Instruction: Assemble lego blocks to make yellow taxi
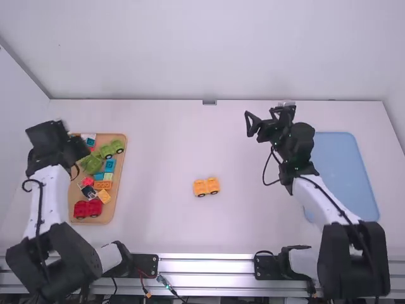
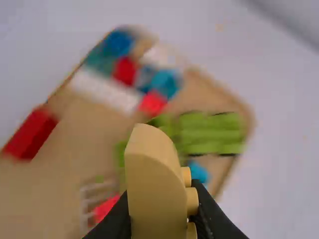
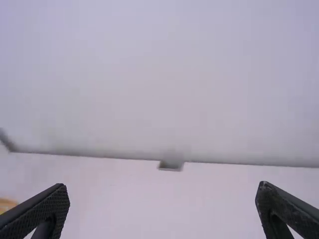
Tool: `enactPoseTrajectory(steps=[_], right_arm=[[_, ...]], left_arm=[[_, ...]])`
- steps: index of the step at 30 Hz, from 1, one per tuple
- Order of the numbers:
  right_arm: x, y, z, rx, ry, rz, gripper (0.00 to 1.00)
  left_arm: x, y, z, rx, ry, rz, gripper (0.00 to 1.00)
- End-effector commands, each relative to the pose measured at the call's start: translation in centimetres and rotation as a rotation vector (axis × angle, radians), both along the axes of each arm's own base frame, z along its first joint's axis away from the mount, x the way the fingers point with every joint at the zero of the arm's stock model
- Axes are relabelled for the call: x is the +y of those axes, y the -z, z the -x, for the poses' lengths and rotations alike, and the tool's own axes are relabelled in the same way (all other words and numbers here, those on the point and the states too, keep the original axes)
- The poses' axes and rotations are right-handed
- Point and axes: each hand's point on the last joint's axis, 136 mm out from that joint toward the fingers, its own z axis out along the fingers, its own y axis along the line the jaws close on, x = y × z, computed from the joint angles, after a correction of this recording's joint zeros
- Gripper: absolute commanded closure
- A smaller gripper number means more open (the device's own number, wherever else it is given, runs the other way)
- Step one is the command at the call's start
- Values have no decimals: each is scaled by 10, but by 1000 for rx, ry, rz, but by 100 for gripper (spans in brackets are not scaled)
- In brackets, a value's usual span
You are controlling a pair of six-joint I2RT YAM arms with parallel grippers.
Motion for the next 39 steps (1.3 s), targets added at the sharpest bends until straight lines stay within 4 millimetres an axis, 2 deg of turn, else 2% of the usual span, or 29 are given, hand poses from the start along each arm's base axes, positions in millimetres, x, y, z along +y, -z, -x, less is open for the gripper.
enactPoseTrajectory(steps=[1, 3, 5, 6, 7, 8, 9, 10, 12, 13, 15, 16, 19, 25, 28, 32, 39], right_arm=[[43, -15, 1, 14, -225, -77, 1], [60, -12, -1, 27, -314, -84, 1], [84, -10, 2, 42, -455, -96, 1], [86, -10, 2, 42, -466, -97, 1], [95, -11, 5, 42, -526, -102, 1], [101, -12, 7, 43, -563, -104, 1], [104, -12, 8, 43, -577, -105, 1], [111, -12, 10, 46, -615, -108, 1], [118, -10, 13, 57, -641, -114, 0], [120, -9, 13, 64, -641, -119, 1], [131, -2, 16, 110, -652, -144, 9], [134, 0, 18, 115, -659, -144, 12], [147, 8, 23, 134, -688, -141, 12], [161, 21, 30, 162, -705, -141, 17], [158, 27, 27, 170, -654, -158, 19], [153, 26, 31, 132, -639, -200, 22], [155, 37, 32, 148, -586, -210, 21]], left_arm=[[-69, -18, -19, -80, 264, -63, 98], [-102, -25, -29, -129, 355, -82, 98], [-162, -28, -41, -195, 543, -115, 98], [-166, -28, -41, -199, 557, -118, 98], [-197, -27, -42, -229, 668, -127, 98], [-215, -26, -42, -249, 730, -124, 98], [-226, -25, -41, -260, 765, -123, 98], [-251, -22, -41, -291, 847, -121, 97], [-281, -18, -39, -330, 939, -126, 96], [-286, -17, -38, -335, 952, -126, 95], [-318, -15, -35, -385, 1029, -123, 96], [-327, -14, -35, -399, 1048, -124, 96], [-350, -8, -37, -433, 1096, -122, 96], [-375, 6, -43, -456, 1140, -109, 98], [-378, 9, -48, -473, 1134, -98, 98], [-374, 4, -59, -496, 1056, -67, 98], [-378, 3, -61, -515, 1053, -37, 98]])
